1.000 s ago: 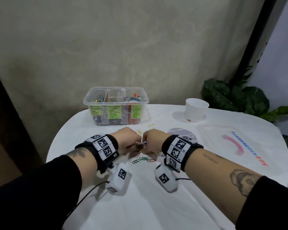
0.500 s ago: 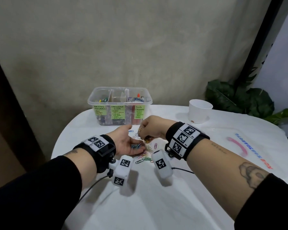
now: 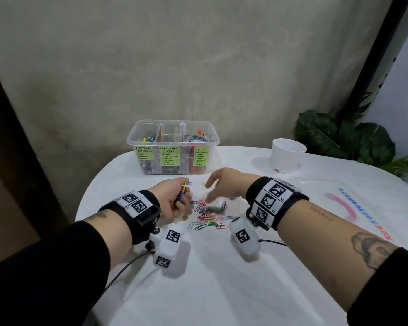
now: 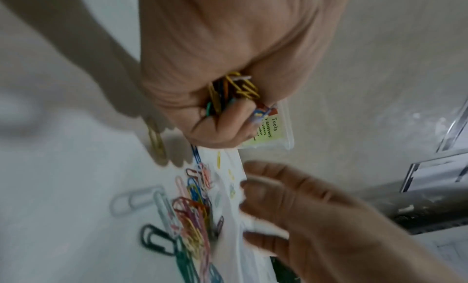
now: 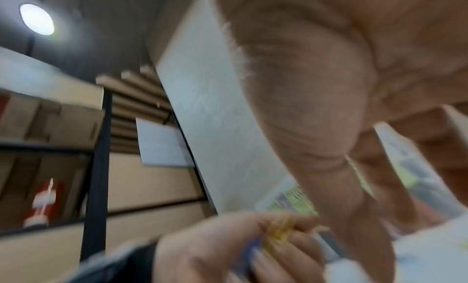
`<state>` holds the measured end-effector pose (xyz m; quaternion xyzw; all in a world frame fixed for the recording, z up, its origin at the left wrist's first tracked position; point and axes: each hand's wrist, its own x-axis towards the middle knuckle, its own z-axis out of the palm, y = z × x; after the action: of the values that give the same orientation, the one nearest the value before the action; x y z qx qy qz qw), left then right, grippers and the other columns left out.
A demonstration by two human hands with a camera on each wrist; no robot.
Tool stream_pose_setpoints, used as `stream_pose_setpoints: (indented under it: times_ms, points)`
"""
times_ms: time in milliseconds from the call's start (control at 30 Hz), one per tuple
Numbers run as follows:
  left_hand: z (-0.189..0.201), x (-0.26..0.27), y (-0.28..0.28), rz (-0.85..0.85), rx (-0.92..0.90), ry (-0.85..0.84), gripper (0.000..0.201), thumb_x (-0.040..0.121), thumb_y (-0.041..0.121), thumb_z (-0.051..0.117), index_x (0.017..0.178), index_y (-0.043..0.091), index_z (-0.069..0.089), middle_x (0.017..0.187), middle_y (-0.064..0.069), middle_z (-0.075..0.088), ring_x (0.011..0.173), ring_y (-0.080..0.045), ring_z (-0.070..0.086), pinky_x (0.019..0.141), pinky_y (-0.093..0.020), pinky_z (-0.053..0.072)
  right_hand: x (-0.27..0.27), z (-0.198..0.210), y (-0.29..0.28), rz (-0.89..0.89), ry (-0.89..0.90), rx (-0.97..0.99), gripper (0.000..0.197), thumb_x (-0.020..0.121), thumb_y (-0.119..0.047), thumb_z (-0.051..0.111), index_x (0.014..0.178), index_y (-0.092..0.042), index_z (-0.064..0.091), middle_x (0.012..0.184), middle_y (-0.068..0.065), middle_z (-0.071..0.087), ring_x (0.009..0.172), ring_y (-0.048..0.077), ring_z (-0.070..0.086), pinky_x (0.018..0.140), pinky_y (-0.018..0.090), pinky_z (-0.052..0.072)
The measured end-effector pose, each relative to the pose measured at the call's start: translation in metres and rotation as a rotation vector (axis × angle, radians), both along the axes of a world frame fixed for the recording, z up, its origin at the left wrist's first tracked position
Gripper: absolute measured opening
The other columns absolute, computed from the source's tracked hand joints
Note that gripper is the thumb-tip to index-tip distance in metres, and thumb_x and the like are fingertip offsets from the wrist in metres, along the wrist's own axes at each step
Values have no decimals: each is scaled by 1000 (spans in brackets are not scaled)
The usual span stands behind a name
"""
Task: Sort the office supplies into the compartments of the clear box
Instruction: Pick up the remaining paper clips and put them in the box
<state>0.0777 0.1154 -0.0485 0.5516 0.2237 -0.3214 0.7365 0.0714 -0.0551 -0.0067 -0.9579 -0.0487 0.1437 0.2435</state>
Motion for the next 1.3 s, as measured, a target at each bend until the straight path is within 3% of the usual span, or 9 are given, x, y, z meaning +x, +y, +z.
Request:
stream_pose_setpoints:
  times_ms: [133,367,500,733,867,1000,1100,1200,1300]
  points:
    - [0,0,8,-15,154,-48,47,95,53,49,63,21,40,50,7,43,31,-4,32,29,-11,14,-7,-21,-3,174,83,-249,76,56,-57,87,125,-42,57,112,-13,52,103,16,58,94,38,51]
    - [-4,-2,17,52,74,-24,40,94,51,52,82,13,51,57,0,55,36,-10,53,29,-11,31,-22,-28,11,363,62,-90,25,79,-15,77,101,-14,65,87,-1,64,49,3,58,68,28,51]
    - [-5,-6,19,57,45,-28,39,94,48,53,90,9,52,66,-7,57,43,-15,57,31,-13,37,-23,-27,10,311,73,-81,12,73,-4,72,78,-12,65,63,-2,66,43,8,58,61,27,51]
    - [-4,-14,7,89,-86,-71,55,97,52,47,112,0,52,82,-17,60,61,-27,59,40,-26,52,-10,-1,18,198,25,173,16,82,1,69,74,-12,64,67,3,65,57,18,64,65,29,58]
    - [3,-19,3,7,-271,29,63,88,57,55,89,-4,66,80,-15,66,71,-27,62,54,-29,57,-9,16,40,284,-96,202,11,78,-2,75,80,-9,67,73,2,68,60,13,63,54,19,52]
    - [7,-19,-1,94,-351,12,40,82,41,64,79,1,66,72,-14,63,67,-24,62,64,-29,57,-3,19,46,356,-117,184,18,72,-14,84,88,-12,75,86,2,76,79,18,71,76,30,58]
    - [5,-14,4,98,-356,45,44,88,44,57,76,1,59,67,-13,60,55,-19,60,36,-18,46,2,26,39,327,-119,405,17,74,-13,84,88,-8,76,91,7,77,88,26,72,85,32,57]
    - [7,-6,9,89,-331,24,34,97,35,48,73,11,50,59,-5,54,37,-10,51,24,-12,27,14,32,32,176,-254,578,5,80,-6,77,81,-7,73,87,10,74,78,19,67,83,33,56]
    - [20,6,8,80,-195,-113,32,101,32,45,75,14,48,58,0,49,35,-4,42,24,-11,21,39,34,23,39,-513,296,14,86,-8,64,96,-13,71,105,5,71,101,21,64,95,37,51]
